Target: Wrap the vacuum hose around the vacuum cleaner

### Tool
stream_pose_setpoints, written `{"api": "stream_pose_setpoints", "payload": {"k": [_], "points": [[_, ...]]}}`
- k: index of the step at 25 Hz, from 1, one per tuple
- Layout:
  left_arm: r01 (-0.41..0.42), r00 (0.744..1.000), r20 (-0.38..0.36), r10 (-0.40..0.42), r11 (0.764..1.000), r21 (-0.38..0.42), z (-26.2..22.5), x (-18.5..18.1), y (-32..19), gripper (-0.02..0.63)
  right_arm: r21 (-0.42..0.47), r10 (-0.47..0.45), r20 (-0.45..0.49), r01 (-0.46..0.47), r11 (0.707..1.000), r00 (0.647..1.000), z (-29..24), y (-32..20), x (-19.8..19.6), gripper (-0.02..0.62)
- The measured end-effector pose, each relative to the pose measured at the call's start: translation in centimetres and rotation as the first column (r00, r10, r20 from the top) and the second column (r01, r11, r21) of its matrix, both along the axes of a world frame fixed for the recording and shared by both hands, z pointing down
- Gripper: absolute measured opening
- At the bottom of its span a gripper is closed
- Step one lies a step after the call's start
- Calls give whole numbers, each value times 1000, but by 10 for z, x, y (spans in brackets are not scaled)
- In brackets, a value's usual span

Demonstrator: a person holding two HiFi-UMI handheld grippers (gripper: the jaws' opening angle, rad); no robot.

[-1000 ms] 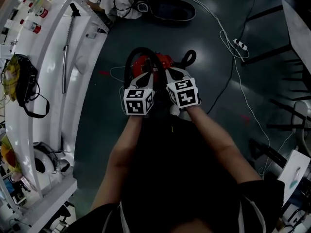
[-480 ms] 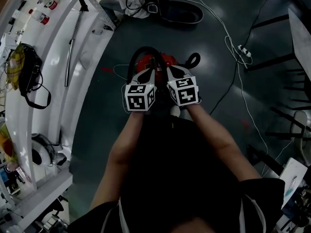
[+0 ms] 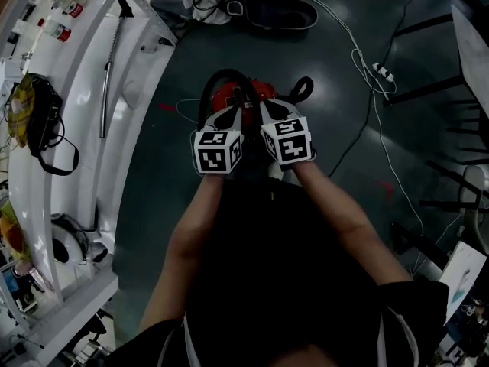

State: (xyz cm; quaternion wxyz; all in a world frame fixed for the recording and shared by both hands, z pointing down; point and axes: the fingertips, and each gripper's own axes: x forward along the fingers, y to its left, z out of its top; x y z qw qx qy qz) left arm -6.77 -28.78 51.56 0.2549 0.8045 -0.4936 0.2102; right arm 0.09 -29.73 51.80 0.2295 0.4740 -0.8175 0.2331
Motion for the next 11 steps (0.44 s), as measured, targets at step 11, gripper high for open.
{"api": "stream_pose_setpoints", "payload": {"k": [11], "points": [[-43, 999, 11, 43, 999, -15, 10, 11, -2, 9, -14, 7, -2, -7, 1000, 1000, 9, 1, 1, -5]]}}
